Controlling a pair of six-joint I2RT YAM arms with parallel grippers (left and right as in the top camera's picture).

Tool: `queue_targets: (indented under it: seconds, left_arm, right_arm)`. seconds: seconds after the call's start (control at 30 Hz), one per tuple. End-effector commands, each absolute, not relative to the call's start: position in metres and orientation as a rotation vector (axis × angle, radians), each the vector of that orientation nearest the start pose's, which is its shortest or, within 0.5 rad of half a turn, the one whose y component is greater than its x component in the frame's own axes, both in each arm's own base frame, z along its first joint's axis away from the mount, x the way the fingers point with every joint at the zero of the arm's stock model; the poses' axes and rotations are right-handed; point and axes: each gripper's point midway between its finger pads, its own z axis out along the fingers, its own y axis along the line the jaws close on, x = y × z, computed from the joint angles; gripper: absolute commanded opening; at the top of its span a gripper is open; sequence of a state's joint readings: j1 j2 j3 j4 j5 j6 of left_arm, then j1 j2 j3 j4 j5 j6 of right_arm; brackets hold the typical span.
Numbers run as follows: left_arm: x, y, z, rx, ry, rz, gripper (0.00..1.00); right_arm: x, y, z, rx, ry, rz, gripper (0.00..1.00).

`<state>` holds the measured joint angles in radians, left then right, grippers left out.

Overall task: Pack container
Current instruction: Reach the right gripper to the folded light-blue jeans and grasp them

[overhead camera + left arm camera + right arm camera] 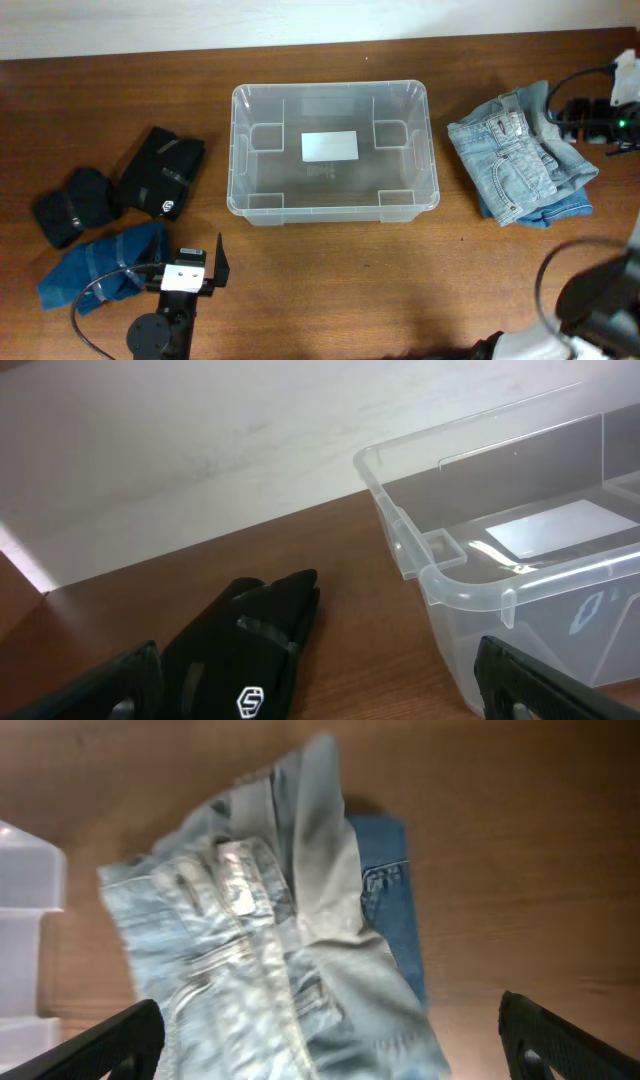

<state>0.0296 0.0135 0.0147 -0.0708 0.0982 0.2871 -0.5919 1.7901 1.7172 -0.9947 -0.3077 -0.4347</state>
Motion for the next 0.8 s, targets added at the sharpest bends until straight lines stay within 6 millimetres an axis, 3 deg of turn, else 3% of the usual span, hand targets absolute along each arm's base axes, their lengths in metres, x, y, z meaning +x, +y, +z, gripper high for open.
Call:
queue_targets:
  seconds: [0.0, 0.23, 0.37, 0.5, 0.63, 0.77]
  left_arm:
    - [0.246, -0.010, 0.159, 0.281, 1.618, 0.149, 0.99]
    - [0.246, -0.010, 0.159, 0.281, 1.618, 0.149, 0.99]
    - [0.246, -0.010, 0.159, 0.281, 1.618, 0.149, 0.99]
    - [0.246, -0.010, 0.159, 0.281, 1.617, 0.149, 0.99]
    - [0.246, -0.010, 0.159, 0.281, 1.617, 0.149, 1.00]
    - [0.246, -0.010, 0.159, 0.281, 1.617, 0.149, 0.99]
  right_arm:
    - [0.413, -0.197, 0.170, -0.079, 2.553, 0.167, 0.99]
    - [0.430, -0.208, 0.105, -0.098, 2.616, 0.224, 1.00]
    - [0.430, -0.208, 0.077, -0.082, 2.659, 0.272, 0.92]
    - [0.426, -0.206, 0.058, -0.067, 2.695, 0.315, 0.64]
    - [0.421, -0.203, 0.052, -0.056, 2.722, 0.338, 0.15]
    - [0.423, -0.205, 0.059, -0.002, 2.715, 0.332, 0.07]
